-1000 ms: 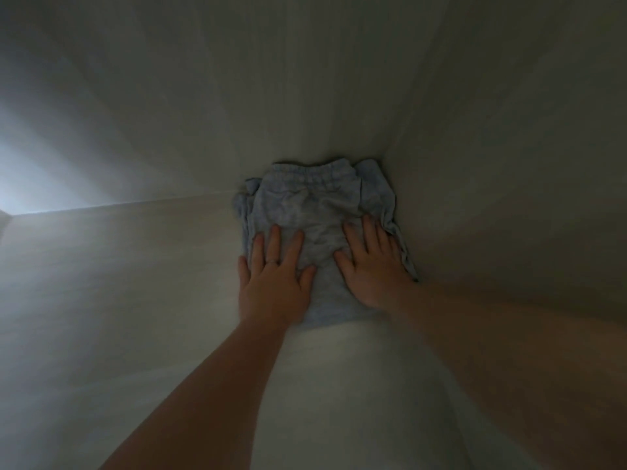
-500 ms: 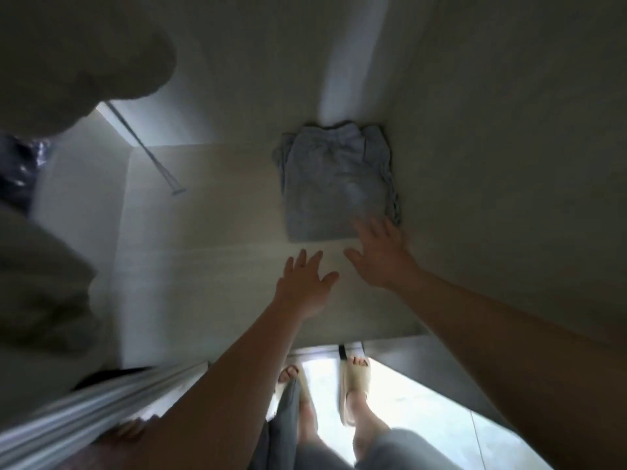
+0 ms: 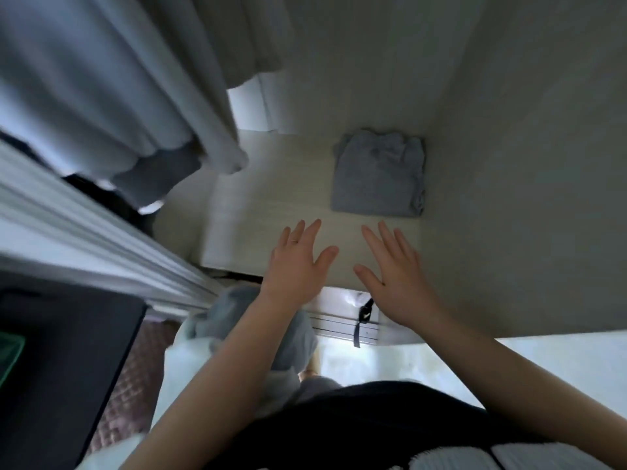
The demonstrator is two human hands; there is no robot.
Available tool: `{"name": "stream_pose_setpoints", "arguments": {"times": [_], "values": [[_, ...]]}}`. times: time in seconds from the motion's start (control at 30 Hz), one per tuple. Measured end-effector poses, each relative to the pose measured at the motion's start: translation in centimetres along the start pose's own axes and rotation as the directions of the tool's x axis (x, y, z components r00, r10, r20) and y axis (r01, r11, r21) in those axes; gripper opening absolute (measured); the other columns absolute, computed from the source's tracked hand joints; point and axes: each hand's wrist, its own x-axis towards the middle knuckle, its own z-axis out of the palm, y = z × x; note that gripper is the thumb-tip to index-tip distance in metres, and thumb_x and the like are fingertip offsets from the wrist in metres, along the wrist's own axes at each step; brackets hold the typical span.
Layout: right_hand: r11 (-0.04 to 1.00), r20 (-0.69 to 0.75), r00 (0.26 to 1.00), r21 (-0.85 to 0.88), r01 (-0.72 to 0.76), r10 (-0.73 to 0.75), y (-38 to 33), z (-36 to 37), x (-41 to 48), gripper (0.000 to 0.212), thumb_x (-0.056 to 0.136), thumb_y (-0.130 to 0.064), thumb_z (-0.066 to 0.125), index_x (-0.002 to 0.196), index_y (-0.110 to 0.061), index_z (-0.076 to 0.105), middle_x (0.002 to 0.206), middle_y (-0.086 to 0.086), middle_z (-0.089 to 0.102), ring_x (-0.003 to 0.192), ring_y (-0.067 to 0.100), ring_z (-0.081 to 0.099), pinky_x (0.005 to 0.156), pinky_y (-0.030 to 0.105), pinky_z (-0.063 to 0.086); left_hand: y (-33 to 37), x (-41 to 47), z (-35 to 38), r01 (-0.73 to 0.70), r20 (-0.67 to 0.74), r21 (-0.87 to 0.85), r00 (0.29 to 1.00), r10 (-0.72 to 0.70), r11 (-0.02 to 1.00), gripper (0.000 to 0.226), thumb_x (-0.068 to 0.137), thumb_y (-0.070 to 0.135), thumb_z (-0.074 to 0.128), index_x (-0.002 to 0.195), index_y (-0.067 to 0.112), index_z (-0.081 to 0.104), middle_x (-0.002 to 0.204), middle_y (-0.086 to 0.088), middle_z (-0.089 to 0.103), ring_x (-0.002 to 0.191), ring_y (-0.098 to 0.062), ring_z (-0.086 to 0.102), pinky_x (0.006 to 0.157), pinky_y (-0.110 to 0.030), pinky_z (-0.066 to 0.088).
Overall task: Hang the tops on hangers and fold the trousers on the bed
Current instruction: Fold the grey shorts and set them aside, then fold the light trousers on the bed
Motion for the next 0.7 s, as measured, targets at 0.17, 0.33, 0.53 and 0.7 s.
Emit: {"name": "stream_pose_setpoints", "arguments": {"times": [0.17,0.33,0.53,0.7], "values": [[0.982,0.05,0.986,0.105,0.156,-0.162,0.5,0.0,-4.0,0.065,0.102,-0.046,0.048,0.158,-0.037,0.017,0.168,-0.006,0.007,0.155,0.02,0.003,0.123,0.044,0.011,2.6,-9.2,2.2,0.019,-0.16,-0.166,0.986,-0.046,0.986,0.057,0.102,0.036,0.056,0.154,0.019,0.039,0.162,-0.007,0.034,0.152,-0.022,0.022,0.124,-0.033,0.017],[0.931,0.102,0.951,0.257,0.259,-0.292,1.7,0.8,-7.9,0.062,0.102,-0.041,0.049,0.157,-0.035,0.022,0.167,-0.007,0.017,0.154,0.015,0.007,0.124,0.045,0.015,3.2,-18.3,6.2,0.074,-0.33,-0.261,0.93,-0.161,0.962,0.049,0.102,0.037,0.055,0.149,0.028,0.046,0.158,0.01,0.038,0.149,-0.007,0.025,0.122,-0.034,0.025],[0.845,0.256,0.837,0.386,0.37,-0.483,0.6,2.4,-12.1,0.062,0.102,-0.04,0.048,0.158,-0.033,0.023,0.162,-0.016,0.027,0.148,0.01,0.027,0.118,0.047,0.032,3.1,-27.6,7.9,0.233,-0.519,-0.27,0.782,-0.346,0.934,0.042,0.099,0.031,0.061,0.141,0.031,0.054,0.15,0.014,0.045,0.143,-0.01,0.035,0.112,-0.042,0.042],[0.792,0.395,0.713,0.479,0.378,-0.579,-1.5,4.7,-13.9,0.063,0.101,-0.038,0.054,0.156,-0.033,0.025,0.155,-0.023,0.029,0.148,0.004,0.024,0.12,0.035,0.028,3.2,-33.8,8.4,0.412,-0.726,-0.252,0.518,-0.452,0.876,0.036,0.093,0.021,0.071,0.128,0.02,0.064,0.137,0.003,0.057,0.131,-0.017,0.047,0.109,-0.039,0.042]]}}
